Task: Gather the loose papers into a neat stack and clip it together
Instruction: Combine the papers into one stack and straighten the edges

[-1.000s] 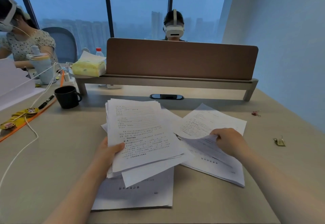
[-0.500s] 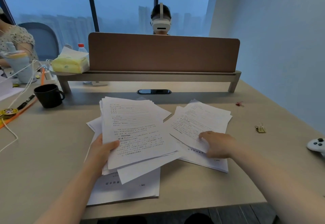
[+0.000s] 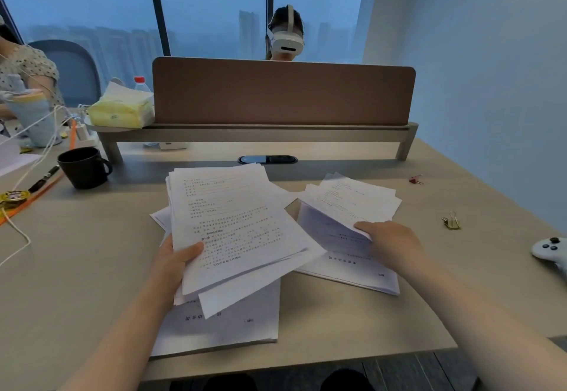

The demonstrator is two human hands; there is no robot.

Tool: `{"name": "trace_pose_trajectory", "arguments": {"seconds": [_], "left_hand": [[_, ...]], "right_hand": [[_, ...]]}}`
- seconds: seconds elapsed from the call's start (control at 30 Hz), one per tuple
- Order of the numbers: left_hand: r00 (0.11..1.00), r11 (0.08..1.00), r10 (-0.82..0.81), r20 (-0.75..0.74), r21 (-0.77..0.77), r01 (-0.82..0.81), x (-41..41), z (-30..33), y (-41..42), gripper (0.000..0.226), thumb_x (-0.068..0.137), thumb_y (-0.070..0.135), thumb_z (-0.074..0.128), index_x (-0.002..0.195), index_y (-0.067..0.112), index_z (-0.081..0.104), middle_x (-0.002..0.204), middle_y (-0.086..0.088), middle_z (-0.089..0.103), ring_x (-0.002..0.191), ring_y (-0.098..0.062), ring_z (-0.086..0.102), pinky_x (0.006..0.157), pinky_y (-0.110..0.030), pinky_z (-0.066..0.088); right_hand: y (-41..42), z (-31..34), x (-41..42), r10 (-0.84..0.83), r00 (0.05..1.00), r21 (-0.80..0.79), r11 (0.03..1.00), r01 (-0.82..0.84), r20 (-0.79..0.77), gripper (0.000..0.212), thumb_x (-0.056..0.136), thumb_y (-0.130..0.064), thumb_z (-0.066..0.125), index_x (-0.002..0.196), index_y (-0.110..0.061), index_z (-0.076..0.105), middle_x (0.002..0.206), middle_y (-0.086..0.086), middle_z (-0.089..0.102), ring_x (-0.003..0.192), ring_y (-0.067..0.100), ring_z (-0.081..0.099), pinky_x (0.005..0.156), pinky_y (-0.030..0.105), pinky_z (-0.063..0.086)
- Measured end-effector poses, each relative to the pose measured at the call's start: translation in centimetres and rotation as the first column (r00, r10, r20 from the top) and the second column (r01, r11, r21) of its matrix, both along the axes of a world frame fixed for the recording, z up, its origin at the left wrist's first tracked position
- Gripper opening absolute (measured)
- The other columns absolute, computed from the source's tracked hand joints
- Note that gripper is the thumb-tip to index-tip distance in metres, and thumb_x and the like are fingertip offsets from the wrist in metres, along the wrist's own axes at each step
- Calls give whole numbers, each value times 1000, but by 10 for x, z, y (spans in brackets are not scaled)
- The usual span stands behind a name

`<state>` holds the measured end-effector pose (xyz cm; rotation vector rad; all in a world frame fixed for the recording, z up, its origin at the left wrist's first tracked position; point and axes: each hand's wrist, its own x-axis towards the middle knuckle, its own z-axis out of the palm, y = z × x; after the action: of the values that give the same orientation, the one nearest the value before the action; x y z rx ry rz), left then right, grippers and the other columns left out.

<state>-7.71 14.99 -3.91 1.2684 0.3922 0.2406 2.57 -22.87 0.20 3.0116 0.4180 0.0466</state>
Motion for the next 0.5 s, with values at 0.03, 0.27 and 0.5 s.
{"name": "trace_pose_trajectory", "arguments": {"seconds": [0.03,0.27,0.5], "left_hand": [[1000,1000,8,0,-26,-8,-1,0,1,39,91,-6,58,125,13,56,108,-6,69,91,-24,68,65,-34,58],[1000,990,5,21,-142,-2,-2,-5,7,48,91,-4,57,137,10,51,121,-13,67,97,-32,67,58,-35,62],[1000,994,-5,27,-109,8,1,-8,7,50,91,-4,58,137,12,50,128,-14,64,111,-39,63,81,-47,57]], "right_hand": [[-2,3,-3,0,1000,14,1000,0,-26,59,92,-11,41,144,-38,42,142,-3,55,123,23,55,90,31,47],[-7,9,-32,124,984,-17,992,-127,-127,56,91,-11,40,138,-42,50,146,-12,51,129,19,49,96,30,44],[-4,4,-54,185,955,-111,970,-215,-233,49,85,-47,45,131,-28,49,135,-6,54,114,23,58,83,39,51]]}}
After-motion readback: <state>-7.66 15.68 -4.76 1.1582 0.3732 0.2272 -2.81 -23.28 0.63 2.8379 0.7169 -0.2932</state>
